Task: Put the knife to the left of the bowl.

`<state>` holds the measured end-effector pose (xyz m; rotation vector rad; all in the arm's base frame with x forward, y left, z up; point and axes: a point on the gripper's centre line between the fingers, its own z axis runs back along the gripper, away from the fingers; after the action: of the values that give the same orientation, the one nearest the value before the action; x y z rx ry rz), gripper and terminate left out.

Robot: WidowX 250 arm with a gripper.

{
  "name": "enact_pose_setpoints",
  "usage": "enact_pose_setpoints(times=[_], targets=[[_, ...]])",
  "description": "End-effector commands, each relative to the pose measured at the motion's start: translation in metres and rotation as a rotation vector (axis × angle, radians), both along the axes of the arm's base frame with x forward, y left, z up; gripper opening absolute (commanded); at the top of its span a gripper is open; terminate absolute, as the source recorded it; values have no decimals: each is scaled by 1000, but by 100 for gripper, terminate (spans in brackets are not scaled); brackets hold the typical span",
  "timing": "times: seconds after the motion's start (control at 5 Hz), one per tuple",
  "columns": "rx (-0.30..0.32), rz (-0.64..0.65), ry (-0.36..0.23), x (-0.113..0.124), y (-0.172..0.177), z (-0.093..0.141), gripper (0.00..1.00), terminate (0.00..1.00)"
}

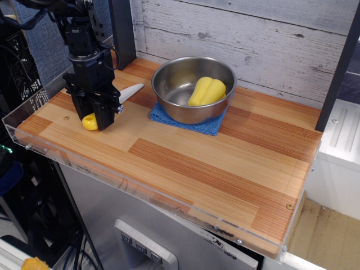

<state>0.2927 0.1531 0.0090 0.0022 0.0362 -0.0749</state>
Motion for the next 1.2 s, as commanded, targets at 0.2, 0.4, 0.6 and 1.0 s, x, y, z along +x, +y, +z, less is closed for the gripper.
enact_pose_setpoints(times=[0.2,0.4,0.6,1.0], targets=[[46,37,-100,-13,7,49,100,0],[36,14,-224,-5,-8,97,100,0],[8,-50,-313,-2,-30,147,100,0],[-45,-161,-294,-1,-82,167,100,0]])
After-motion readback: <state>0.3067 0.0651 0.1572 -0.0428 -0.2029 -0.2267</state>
